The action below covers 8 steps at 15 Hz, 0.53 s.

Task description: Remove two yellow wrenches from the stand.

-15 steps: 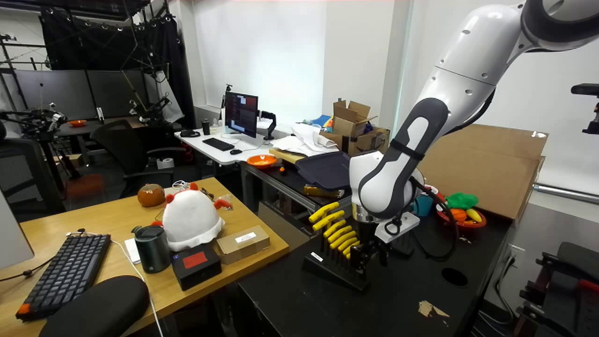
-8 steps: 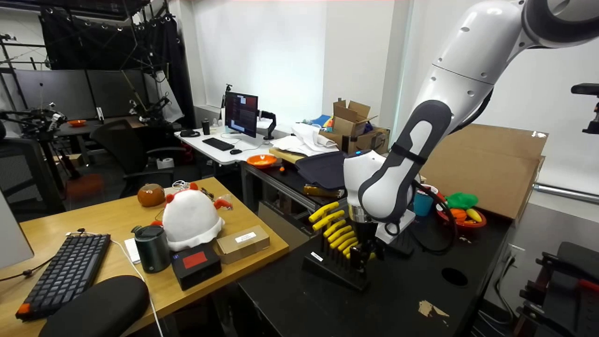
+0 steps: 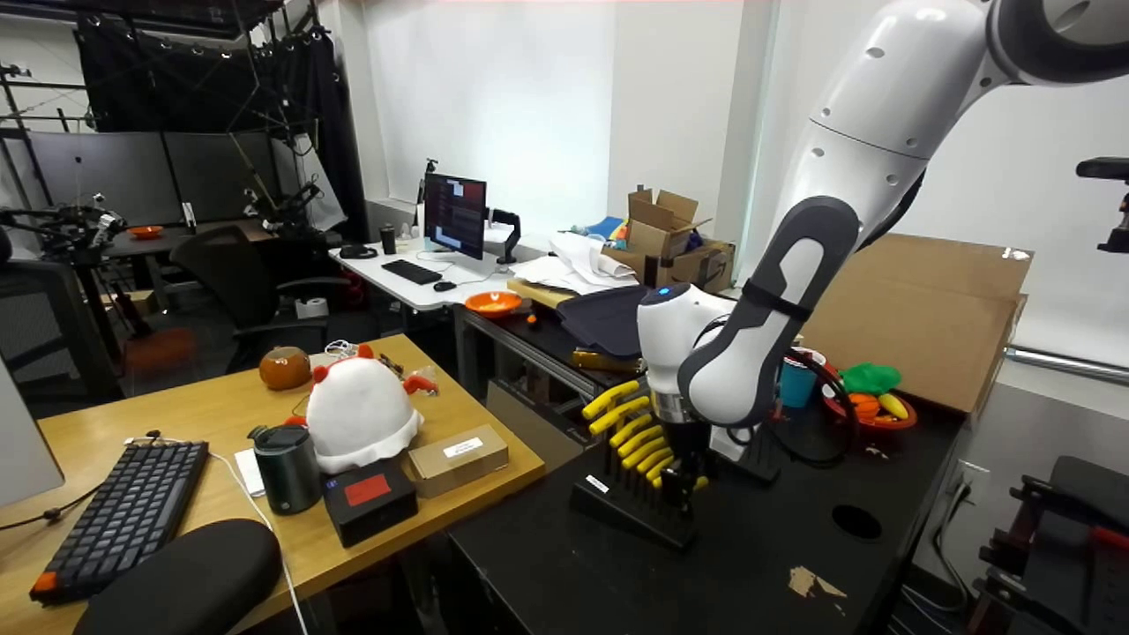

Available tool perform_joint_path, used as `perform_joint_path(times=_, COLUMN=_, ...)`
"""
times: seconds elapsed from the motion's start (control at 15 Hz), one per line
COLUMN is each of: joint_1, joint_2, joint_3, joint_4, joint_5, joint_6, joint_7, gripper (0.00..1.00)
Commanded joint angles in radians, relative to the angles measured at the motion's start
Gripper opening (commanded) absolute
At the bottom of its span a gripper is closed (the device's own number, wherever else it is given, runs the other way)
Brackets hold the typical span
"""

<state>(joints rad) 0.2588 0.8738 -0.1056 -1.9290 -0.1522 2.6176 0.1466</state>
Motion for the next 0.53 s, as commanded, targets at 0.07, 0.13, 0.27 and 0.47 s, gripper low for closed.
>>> perform_joint_path(times=0.07, joint_1=0.018, joint_2=-0.017, joint_3=-0.012, joint_4=-0.005, joint_5=-0.037, joint_6=0.007, joint_7=0.021, gripper=1.00)
perform_joint_path(times=0.13, joint_1=0.013, joint_2=-0.017, joint_3=-0.007, joint_4=-0.004, joint_5=-0.038, joint_6=0.010, joint_7=0.017, gripper=0.75)
perform_joint_path(times=0.27, joint_1=0.009, joint_2=-0.016, joint_3=-0.004, joint_4=-0.002, joint_5=-0.040, joint_6=0.014, joint_7=0.013, gripper=0.66)
perform_joint_path(times=0.47, joint_1=0.001, joint_2=-0.014, joint_3=0.004, joint_4=0.000, joint_5=-0.034, joint_6=0.020, joint_7=0.006, gripper=0.42)
